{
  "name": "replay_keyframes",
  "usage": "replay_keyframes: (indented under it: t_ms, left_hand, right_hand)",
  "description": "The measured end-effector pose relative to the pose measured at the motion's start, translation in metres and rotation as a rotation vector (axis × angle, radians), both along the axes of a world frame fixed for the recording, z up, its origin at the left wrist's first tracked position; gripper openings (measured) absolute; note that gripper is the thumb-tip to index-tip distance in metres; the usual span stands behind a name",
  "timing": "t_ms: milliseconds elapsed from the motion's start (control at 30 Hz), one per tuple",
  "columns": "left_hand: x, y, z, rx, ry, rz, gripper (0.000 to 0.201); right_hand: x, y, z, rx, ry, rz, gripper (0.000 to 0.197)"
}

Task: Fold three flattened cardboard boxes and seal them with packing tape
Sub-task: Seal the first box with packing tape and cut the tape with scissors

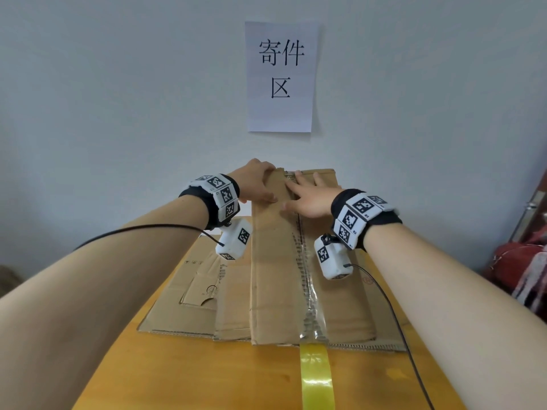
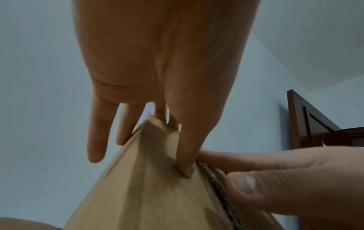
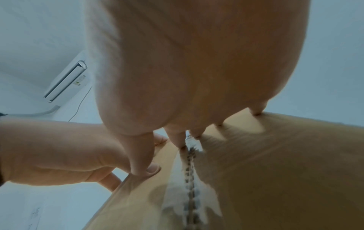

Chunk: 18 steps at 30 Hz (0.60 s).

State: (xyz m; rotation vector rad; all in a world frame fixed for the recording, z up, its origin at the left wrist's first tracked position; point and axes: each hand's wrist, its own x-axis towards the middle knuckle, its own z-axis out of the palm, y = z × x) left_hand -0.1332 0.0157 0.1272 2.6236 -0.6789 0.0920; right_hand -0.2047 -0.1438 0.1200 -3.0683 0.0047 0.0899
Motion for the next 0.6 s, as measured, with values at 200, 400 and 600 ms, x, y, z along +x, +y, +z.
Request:
replay_keyframes:
  t_ms: [200,400,600]
  left_hand:
    - [0.004,-0.001,-0.003,-0.005,0.022,0.012,0.081]
    - [0.013,-0.005,-0.017,-0.023,0.034,0.018,0.086]
    - [0.011,-0.014,-0.039,0.131,0.181,-0.026,0.067]
  right_hand:
    - [-0.002,-0.003,0.004,-0.059,0.028,-0.004,0.06]
    - [-0.012,-0.007,-0.014,-0.095,0.121,0.008,0.062]
    - [-0.012,-0.019,-0.045,-0.007,0.189,-0.008,0.064]
